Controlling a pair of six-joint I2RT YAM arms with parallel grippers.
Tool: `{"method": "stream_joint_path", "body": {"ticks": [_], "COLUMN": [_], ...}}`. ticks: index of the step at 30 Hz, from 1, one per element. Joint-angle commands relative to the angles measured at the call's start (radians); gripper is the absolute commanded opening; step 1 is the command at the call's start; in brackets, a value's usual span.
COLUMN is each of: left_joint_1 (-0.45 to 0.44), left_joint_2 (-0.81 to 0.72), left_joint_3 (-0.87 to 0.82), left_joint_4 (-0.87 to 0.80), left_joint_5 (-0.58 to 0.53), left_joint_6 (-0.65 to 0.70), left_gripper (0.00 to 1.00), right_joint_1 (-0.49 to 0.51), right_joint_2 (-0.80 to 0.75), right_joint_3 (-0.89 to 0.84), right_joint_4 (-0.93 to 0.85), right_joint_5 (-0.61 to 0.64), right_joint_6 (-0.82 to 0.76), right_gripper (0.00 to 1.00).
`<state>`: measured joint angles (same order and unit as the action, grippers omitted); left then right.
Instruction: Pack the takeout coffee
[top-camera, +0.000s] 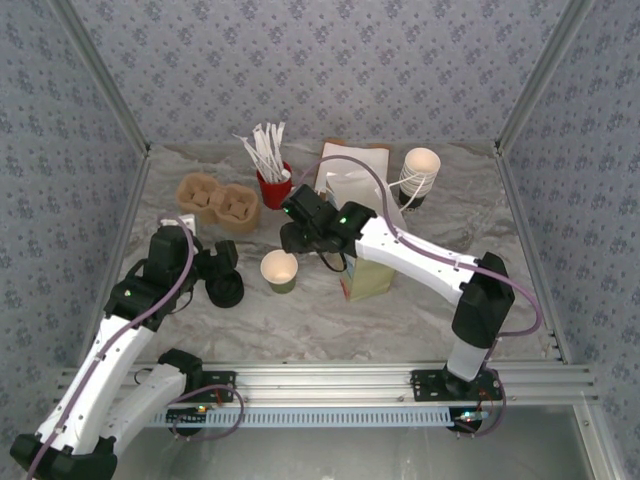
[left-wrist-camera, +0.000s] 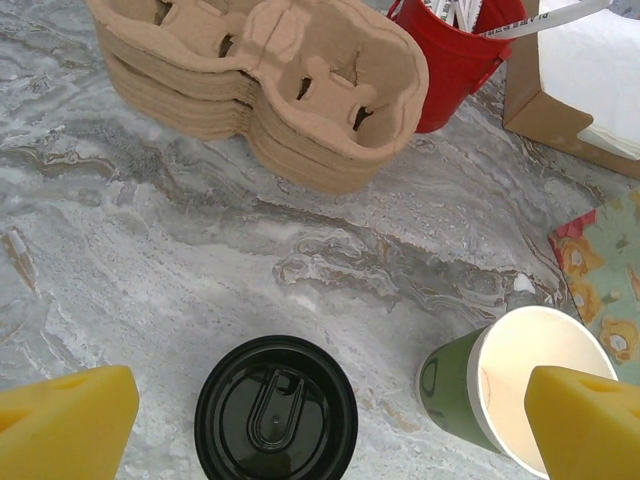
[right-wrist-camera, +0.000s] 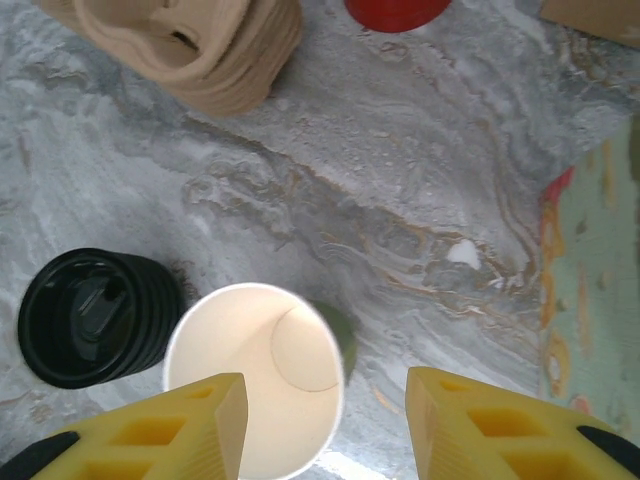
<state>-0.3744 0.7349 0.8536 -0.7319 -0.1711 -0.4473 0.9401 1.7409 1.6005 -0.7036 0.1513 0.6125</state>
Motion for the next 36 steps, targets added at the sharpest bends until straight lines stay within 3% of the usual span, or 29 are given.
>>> {"method": "stream_joint_path", "body": {"ticks": [1,10,26,31,36], "left_joint_1": [0.005,0.012,0.025,0.039,0.06], "left_joint_2": [-0.008,-0.013,-0.007,0.008,0.026], "left_joint_3": [-0.012,-0.028,-0.057,-0.067,-0.07], "left_joint_4": [0.015,0.02,0.04,0.027,-0.022], "left_joint_5": [0.013,0.01,0.041,0.055,0.048], "left_joint_6": [-0.013,-0.005,-0.022,-0.042,-0.074], "left_gripper": [0.99,0.99,0.99,0.99,0.99], "right_joint_1": [-0.023,-0.056,-0.113,-0.139,-0.141], "right_joint_2": [0.001,-0.021,-0.056,-0.06,-0.097], "right_joint_3": [-0.022,-0.075,-0.193,-0.208,-0.199], "right_joint_4": [-0.068,-0.132,-0.115,-0.111,-0.077], "right_joint_5": [0.052,0.147,0.204,0.194,0.085], "right_joint_6": [-0.018,-0.057,-0.103,-0.109,-0.098], "right_gripper": [0.48,0.47,0.47,0.47,0.47]}}
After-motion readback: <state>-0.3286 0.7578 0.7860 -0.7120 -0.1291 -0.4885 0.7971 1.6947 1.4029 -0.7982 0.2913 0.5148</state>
